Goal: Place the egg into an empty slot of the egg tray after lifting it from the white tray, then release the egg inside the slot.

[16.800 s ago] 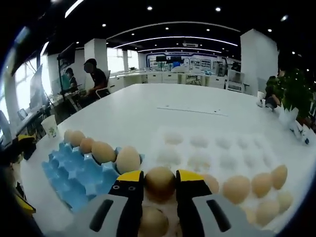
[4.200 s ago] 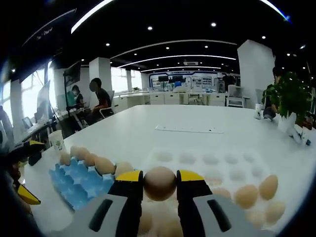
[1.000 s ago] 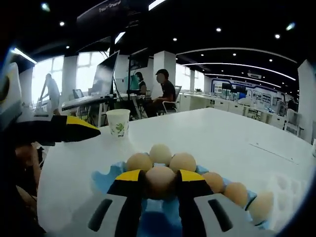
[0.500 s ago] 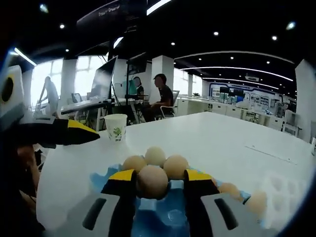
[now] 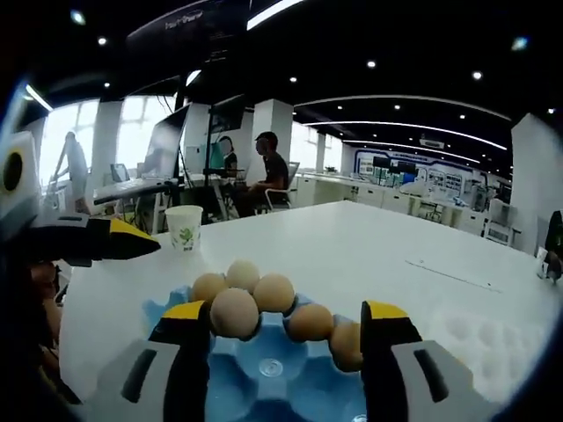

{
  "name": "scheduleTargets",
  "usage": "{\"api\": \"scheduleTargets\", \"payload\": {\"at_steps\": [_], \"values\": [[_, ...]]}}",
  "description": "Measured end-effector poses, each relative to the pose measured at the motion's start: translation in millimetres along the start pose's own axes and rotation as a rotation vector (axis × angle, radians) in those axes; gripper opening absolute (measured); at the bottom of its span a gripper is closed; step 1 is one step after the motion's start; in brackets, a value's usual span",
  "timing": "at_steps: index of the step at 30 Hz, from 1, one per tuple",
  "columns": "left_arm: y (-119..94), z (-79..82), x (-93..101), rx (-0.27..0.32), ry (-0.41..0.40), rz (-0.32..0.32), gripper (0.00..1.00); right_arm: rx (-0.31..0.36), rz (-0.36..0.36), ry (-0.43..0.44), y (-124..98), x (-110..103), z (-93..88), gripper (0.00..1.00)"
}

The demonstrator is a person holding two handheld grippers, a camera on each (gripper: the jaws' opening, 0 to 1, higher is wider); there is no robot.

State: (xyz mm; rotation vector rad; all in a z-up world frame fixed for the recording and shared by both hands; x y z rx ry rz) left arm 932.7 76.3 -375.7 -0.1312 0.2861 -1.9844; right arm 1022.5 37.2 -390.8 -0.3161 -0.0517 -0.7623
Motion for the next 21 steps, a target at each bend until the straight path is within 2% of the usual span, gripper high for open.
{"api": "scheduleTargets", "payload": {"at_steps": [4,14,21], "values": [[-1,1.4,1.5,0.004,0.002,-0.001,0.99,-0.004,-0.009,0.014,-5,5,-2.0,0.77],[0,-0.7,3.6,-0.002,0.003,0.009,0.99,-0.04,-0.049,0.023,-23,25,-12.8,0.77],[0,1.8,5.7,0.004,0.008,0.005,0.99,-0.035,-0.096,0.033,-38,42,-14.3,0.77]]}}
Point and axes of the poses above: the point that each gripper's makers call its tool centre point, and the gripper's own axes: y roughly forward along the fingers, x roughly to its right, z roughly out of its top, the point moved 2 cm from there along -y, roughly backward along the fingers, and after that the axes turned 5 degrees about -y, right-handed, at the moved point
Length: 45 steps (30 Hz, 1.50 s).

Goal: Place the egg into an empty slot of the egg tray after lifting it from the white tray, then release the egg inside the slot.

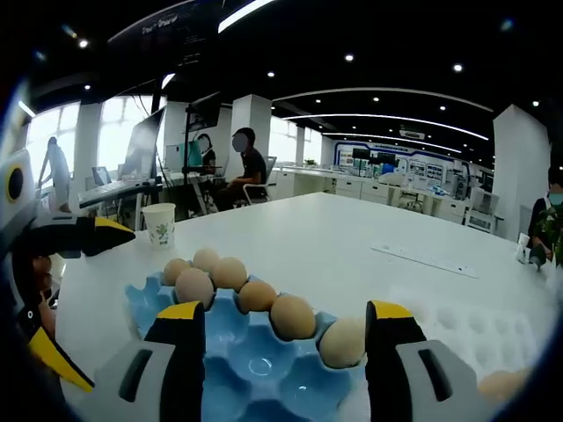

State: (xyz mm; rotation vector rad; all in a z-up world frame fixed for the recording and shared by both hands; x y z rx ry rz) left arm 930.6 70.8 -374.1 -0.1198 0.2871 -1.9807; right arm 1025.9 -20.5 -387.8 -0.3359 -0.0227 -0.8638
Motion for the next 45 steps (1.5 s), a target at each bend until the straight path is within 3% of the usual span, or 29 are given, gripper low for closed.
{"api": "scheduleTargets", "payload": {"at_steps": [17,26,45], "values": [[-3,1.0,3.6,0.006,0.004,0.001,0.98,0.008,-0.13,0.033,-33,44,-9.8,0.77],[2,-2.3,8.0,-0.006,0.003,-0.009,0.98,-0.01,-0.205,0.055,-55,70,-24.9,0.76],[10,-1.3,11.0,-0.012,0.005,-0.023,0.98,-0.035,-0.298,0.087,-85,104,-44.3,0.75]]}}
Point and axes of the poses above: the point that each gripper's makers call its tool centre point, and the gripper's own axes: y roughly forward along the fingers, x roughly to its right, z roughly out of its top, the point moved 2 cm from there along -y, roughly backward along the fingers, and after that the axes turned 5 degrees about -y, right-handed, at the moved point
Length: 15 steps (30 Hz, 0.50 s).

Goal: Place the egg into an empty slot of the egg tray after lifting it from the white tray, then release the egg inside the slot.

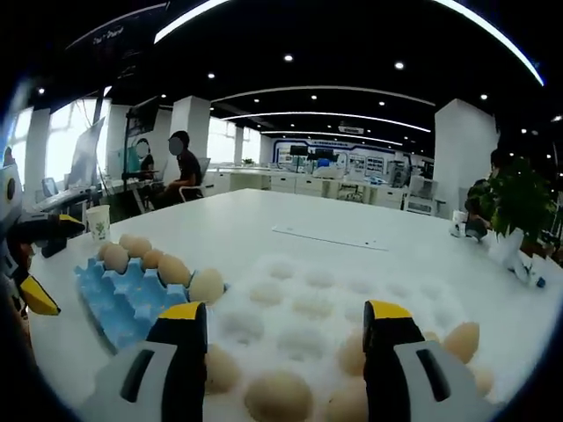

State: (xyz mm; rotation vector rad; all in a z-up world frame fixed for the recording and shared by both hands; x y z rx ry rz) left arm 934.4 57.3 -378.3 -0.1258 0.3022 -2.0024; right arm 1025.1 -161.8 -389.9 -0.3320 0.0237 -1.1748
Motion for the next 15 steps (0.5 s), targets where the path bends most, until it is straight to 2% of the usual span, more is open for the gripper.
{"api": "scheduleTargets", "payload": {"at_steps": [9,15], "values": [[-1,-2.0,-1.2,-0.002,0.0,0.006,0.98,-0.008,-0.06,0.073,-7,23,-8.8,0.73],[-3,-2.7,-4.3,-0.002,0.0,0.014,0.98,-0.025,-0.068,0.081,-9,29,-15.1,0.72]]}}
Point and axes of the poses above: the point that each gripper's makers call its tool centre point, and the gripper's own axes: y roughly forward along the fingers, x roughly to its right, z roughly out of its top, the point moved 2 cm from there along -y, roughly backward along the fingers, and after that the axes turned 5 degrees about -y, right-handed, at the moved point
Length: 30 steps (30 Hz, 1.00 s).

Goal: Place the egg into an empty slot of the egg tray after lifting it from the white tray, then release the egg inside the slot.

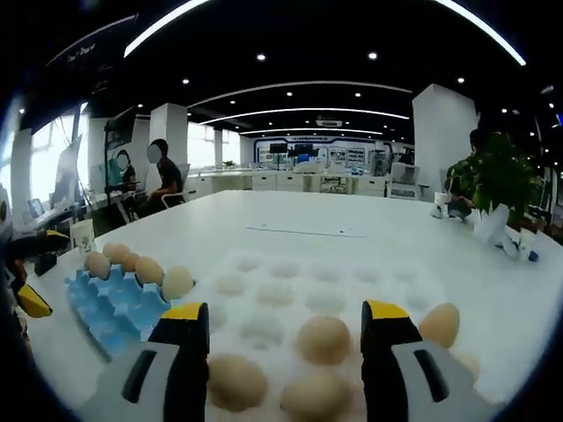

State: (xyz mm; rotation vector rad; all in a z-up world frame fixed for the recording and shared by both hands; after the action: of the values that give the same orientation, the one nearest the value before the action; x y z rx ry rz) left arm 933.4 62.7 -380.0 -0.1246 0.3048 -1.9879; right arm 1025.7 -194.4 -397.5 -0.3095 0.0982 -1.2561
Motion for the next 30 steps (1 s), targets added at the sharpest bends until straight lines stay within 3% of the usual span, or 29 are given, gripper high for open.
{"api": "scheduleTargets", "payload": {"at_steps": [3,5,9,17,25,30], "values": [[-2,0.6,-1.1,0.005,-0.004,0.002,0.98,-0.025,-0.005,0.005,1,5,-6.3,0.67],[-2,0.4,-1.7,0.003,-0.002,0.005,0.98,-0.027,-0.011,0.054,2,11,-9.0,0.64],[-3,0.0,-2.1,0.0,-0.001,0.007,0.97,-0.033,-0.028,0.066,0,16,-9.9,0.52],[-4,2.0,-0.3,0.01,-0.003,-0.003,0.98,-0.073,-0.043,0.08,8,19,-17.2,0.38],[-7,2.6,-3.1,0.01,-0.001,0.008,0.98,-0.126,-0.089,0.073,8,23,-22.4,0.29],[-7,3.1,-3.1,0.011,-0.001,0.006,0.98,-0.139,-0.106,0.082,10,24,-22.5,0.29]]}}
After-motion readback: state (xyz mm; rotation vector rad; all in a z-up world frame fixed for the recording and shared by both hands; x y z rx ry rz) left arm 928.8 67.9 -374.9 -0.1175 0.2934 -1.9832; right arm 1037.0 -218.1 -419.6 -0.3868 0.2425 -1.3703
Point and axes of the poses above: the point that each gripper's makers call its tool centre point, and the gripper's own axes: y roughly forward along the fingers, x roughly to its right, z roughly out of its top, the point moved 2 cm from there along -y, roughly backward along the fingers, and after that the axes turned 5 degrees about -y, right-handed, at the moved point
